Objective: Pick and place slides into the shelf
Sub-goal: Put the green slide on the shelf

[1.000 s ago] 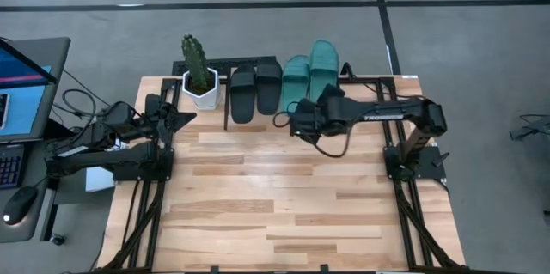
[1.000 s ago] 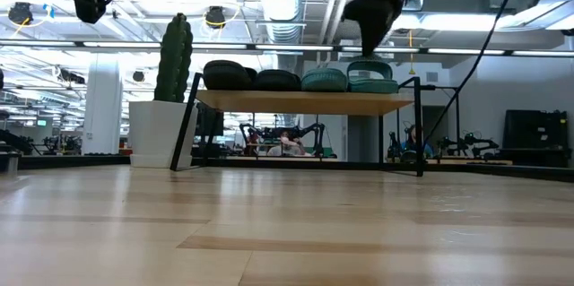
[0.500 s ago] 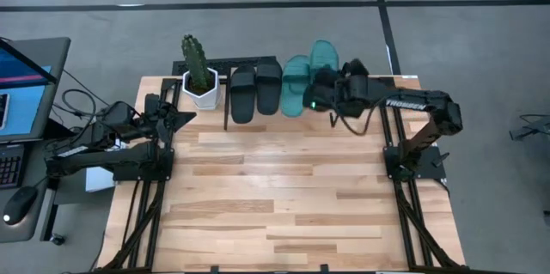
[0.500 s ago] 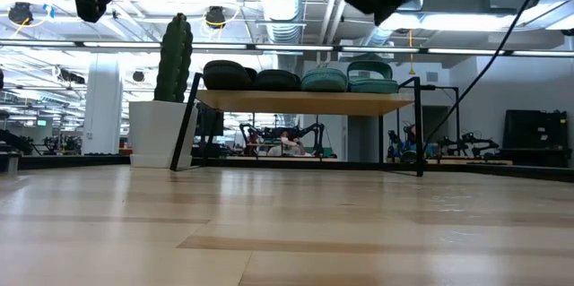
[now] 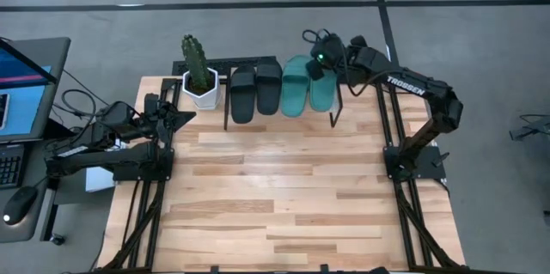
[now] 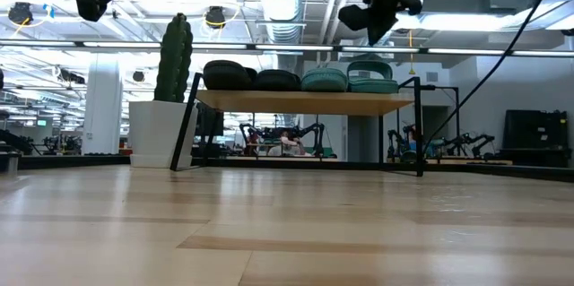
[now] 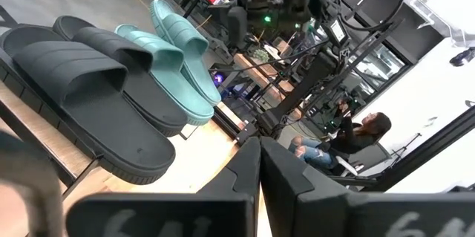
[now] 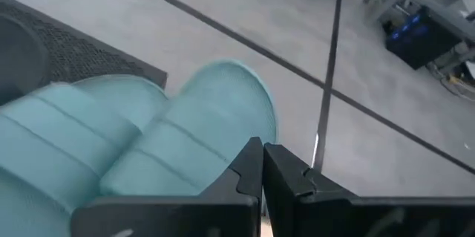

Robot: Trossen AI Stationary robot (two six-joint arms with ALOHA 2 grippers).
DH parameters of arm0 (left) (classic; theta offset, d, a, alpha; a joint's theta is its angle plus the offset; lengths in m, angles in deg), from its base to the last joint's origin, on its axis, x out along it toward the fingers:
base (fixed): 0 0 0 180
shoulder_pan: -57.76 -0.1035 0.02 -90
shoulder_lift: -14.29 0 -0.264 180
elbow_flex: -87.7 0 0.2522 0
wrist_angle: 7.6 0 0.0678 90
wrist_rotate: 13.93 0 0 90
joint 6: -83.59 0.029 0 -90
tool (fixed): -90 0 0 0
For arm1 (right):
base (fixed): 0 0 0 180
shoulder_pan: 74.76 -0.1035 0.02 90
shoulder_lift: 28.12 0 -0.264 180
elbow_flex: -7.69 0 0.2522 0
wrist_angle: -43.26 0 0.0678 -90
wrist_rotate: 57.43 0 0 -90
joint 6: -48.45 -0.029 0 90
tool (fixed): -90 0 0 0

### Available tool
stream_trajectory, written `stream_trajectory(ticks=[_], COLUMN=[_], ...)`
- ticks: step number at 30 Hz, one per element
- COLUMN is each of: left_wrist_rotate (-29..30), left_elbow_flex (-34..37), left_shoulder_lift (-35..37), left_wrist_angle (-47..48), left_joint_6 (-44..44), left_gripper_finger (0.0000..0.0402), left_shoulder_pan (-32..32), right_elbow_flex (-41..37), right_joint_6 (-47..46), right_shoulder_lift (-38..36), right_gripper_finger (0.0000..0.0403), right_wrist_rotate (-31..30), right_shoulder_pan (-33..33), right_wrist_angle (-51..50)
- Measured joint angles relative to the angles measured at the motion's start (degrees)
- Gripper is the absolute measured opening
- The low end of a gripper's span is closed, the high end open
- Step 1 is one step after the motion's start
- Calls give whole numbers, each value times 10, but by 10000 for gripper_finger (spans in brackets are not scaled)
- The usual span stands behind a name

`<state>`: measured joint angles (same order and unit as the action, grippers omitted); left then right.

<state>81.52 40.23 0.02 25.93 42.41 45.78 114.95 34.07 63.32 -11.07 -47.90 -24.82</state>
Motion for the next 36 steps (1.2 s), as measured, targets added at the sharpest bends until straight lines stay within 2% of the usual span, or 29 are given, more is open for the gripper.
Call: stream_trajectory(ticks=[3, 7, 12, 15, 17, 20, 24, 30, 34, 36], left_wrist_rotate=[0, 6, 39, 44, 44, 45, 43, 59, 59, 59], left_elbow_flex=[0, 0, 0, 0, 0, 0, 0, 0, 0, 0], left_shoulder_lift=[0, 0, 0, 0, 0, 0, 0, 0, 0, 0], left_wrist_angle=[0, -2, -14, -14, -13, -13, -12, -23, -50, -62], left_joint_6=[0, 22, 72, 89, 99, 109, 110, 108, 111, 115], left_gripper_finger=[0, 0, 0, 0, 0, 0, 0, 0, 0, 0], left_shoulder_pan=[0, 0, 0, 0, 0, 0, 0, 0, 0, 0], right_elbow_flex=[19, 80, 202, 286, 342, 413, 400, 407, 413, 415], right_joint_6=[45, 131, 227, 260, 269, 280, 322, 389, 418, 423], right_shoulder_lift=[2, 9, 46, 87, 122, 174, 212, 256, 249, 248], right_gripper_finger=[0, 0, 0, 0, 0, 0, 0, 0, 0, 0], right_wrist_rotate=[39, 162, 316, 370, 385, 392, 381, 258, 252, 223], right_shoulder_pan=[11, 32, 57, 77, 87, 103, 106, 96, 94, 97], right_wrist_angle=[23, 23, -83, -172, -232, -321, -355, -325, -293, -287])
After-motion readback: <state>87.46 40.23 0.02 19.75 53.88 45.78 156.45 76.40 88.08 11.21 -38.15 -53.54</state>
